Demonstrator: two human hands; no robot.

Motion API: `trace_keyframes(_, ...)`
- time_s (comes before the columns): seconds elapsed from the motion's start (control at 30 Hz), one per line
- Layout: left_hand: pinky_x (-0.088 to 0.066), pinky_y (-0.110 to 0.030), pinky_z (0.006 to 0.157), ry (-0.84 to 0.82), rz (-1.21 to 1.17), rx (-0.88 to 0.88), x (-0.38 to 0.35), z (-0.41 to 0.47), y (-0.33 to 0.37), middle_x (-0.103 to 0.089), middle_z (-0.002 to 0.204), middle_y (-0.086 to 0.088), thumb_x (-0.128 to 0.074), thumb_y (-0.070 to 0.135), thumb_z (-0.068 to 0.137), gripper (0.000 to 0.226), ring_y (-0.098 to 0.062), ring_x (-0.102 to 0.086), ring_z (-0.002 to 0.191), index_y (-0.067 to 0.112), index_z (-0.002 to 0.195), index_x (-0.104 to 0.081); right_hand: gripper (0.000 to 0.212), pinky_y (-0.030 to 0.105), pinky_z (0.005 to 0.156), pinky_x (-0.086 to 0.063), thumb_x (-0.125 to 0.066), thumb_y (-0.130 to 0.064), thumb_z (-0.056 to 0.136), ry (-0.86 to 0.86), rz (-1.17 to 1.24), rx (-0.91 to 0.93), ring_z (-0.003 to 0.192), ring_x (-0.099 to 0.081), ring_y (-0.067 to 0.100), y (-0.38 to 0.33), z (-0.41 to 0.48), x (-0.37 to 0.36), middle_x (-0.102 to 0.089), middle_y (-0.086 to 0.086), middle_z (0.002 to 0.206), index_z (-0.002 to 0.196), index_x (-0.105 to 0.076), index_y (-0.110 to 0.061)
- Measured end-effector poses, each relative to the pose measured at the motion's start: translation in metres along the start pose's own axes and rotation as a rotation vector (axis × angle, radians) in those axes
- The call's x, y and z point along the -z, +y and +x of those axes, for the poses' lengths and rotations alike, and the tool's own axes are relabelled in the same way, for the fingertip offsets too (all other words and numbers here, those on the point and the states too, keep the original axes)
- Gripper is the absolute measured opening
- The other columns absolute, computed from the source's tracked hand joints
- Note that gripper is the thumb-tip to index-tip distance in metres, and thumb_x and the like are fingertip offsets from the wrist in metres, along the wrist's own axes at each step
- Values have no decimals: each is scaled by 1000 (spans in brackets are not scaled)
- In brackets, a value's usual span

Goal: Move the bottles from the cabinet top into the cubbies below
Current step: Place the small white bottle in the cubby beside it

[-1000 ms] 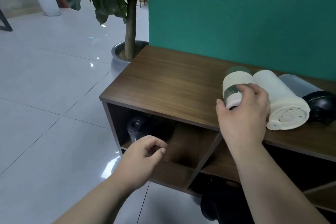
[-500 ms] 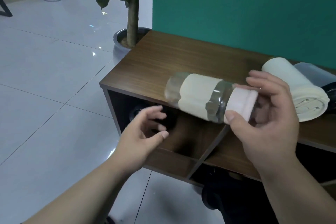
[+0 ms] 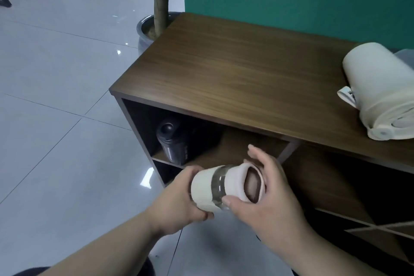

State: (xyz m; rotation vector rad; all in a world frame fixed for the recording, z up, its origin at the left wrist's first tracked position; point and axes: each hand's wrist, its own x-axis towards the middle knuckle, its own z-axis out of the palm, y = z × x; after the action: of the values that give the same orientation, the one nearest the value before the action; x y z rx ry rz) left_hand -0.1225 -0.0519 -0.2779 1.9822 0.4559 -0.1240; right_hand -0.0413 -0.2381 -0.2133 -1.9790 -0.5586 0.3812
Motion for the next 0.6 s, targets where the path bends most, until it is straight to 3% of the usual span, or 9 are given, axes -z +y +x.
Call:
trace_keyframes(0.1, -55, -12, 65, 23, -85, 76, -17, 10, -9, -66, 111, 6, -91, 4, 70, 78, 18, -63, 83, 28, 127, -44, 104, 31, 107, -50, -93, -26, 55, -13, 150, -171, 126, -58, -1, 16, 11, -13, -57, -19, 139, 138, -38, -54)
trace_keyframes(0.2, -59, -17, 74, 36, -100, 80, -28, 34, -27, -66, 116, 5, -92, 8, 71, 80, 17, -65, 92, 27, 130, -42, 99, 34, 104, -53, -93, -9, 63, 4, 196, -250, 115, -62, -5, 23, 31, -20, -65, -19, 128, 145, -43, -36)
trace_keyframes(0.27, -62, -32, 90, 54, -56, 66, -36, 49, -38, -67, 124, 6, -97, 29, 64, 88, 1, -67, 113, 29, 135, -44, 84, 24, 96, -55, -91, -3, 64, 14, 175, -272, 105, -65, -6, 26, 44, -21, -70, -14, 118, 133, -53, -31)
trace_keyframes(0.33, -56, -44, 100, 110, 53, 37, -45, 65, -49, -62, 132, 10, -96, 55, 55, 99, -15, -60, 124, 34, 139, -46, 73, 12, 84, -53, -89, -2, 65, -4, 128, -265, 100, -65, -5, 28, 54, -22, -70, -12, 114, 120, -57, -37)
trace_keyframes(0.4, -54, -44, 101, 159, 161, 19, -53, 81, -58, -62, 129, 13, -92, 63, 52, 99, -19, -59, 123, 34, 136, -50, 67, 11, 81, -52, -88, -2, 65, -12, 100, -272, 99, -65, -5, 30, 62, -25, -70, -13, 110, 110, -57, -41)
trace_keyframes(0.5, -54, -39, 96, 206, 242, 21, -59, 97, -55, -66, 114, 16, -84, 67, 51, 84, -15, -62, 110, 33, 124, -60, 64, 23, 90, -55, -87, -6, 65, -10, 69, -281, 99, -66, -3, 32, 72, -31, -69, -19, 105, 102, -54, -47)
trace_keyframes(0.6, -35, -18, 97, 198, 324, -8, -63, 104, -51, -50, 111, 21, -78, 61, 57, 81, 2, -33, 106, 29, 129, -60, 62, 29, 95, -53, -88, -15, 64, -9, 25, -277, 104, -65, 0, 34, 78, -33, -68, -24, 104, 95, -51, -53)
